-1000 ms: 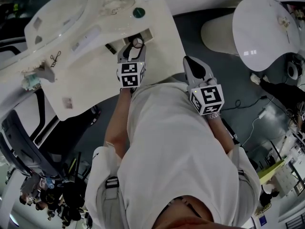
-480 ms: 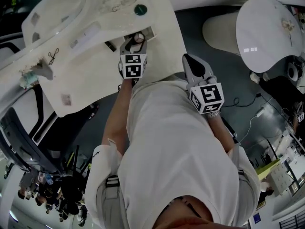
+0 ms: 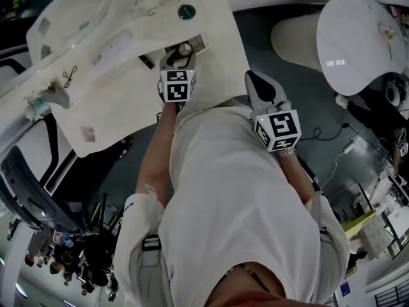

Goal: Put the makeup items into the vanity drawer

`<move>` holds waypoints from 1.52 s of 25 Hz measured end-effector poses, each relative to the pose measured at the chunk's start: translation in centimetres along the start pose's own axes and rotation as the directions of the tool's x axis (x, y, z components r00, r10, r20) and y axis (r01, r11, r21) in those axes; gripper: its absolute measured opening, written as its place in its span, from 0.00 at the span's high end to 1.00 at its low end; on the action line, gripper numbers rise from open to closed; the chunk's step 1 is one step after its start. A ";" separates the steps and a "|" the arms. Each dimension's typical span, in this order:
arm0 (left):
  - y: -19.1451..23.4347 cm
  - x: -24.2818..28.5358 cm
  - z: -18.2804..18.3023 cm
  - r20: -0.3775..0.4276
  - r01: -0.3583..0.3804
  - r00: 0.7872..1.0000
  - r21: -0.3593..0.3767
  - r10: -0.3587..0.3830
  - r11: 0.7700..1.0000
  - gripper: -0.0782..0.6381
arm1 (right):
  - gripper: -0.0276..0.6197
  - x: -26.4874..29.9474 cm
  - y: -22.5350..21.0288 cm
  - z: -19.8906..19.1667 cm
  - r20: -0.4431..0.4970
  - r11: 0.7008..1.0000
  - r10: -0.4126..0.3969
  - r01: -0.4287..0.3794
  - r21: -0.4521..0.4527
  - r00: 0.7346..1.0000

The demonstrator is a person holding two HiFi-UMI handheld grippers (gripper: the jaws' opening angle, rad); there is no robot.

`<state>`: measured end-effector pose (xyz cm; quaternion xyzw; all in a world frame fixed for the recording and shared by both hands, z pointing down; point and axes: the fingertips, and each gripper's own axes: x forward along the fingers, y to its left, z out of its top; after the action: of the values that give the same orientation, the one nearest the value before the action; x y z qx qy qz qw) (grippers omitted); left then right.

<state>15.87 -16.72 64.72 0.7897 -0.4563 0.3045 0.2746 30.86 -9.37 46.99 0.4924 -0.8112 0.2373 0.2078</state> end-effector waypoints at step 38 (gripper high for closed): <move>0.7 -4.0 -0.4 0.109 0.008 0.994 -0.039 -0.003 0.999 0.84 | 0.95 -0.7 2.5 -0.3 0.018 0.999 0.022 -0.021 -0.032 1.000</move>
<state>13.60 -14.48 62.19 0.8008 -0.4743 0.2513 0.2656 28.96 -7.70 46.40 0.4823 -0.8221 0.2218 0.2056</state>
